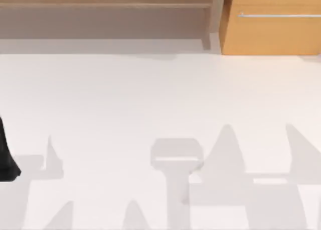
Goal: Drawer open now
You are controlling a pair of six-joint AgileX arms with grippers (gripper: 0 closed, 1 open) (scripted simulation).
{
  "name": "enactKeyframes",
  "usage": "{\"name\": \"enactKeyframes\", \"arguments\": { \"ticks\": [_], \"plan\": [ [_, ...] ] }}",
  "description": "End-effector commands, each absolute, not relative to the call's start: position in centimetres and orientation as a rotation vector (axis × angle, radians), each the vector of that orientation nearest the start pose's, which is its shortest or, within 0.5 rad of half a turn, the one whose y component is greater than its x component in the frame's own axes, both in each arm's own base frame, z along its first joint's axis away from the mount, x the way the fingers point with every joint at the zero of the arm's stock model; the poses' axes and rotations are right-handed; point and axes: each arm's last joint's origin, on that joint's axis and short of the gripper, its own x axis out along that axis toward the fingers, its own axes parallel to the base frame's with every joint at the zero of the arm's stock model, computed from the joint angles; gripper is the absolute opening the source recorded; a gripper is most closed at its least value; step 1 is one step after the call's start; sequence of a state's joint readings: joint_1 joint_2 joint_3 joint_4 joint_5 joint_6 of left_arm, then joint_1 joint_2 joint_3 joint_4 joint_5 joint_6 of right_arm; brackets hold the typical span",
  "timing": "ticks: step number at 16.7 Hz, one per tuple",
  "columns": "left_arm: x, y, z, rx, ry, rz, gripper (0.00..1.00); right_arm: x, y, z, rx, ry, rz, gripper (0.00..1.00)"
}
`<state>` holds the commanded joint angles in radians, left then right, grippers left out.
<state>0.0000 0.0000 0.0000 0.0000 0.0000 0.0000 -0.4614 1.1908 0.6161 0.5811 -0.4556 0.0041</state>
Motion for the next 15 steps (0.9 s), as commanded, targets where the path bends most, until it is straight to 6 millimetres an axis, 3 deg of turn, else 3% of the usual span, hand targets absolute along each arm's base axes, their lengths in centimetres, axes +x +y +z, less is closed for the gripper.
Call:
{"name": "enactKeyframes", "arguments": {
  "ticks": [4,8,12,15],
  "plan": [
    [10.6,-0.1,16.0,0.000,0.000,0.000,1.00,27.2,-9.7,25.4,-0.164,-0.007,0.016,1.00],
    [10.6,-0.1,16.0,0.000,0.000,0.000,1.00,32.3,-7.8,22.4,-0.477,-0.001,0.016,1.00],
    [10.6,-0.1,16.0,0.000,0.000,0.000,1.00,37.1,-3.8,17.8,-0.894,0.008,0.012,1.00],
    [10.6,-0.1,16.0,0.000,0.000,0.000,1.00,39.4,0.0,14.2,-1.192,0.012,0.007,1.00]
  ]
}}
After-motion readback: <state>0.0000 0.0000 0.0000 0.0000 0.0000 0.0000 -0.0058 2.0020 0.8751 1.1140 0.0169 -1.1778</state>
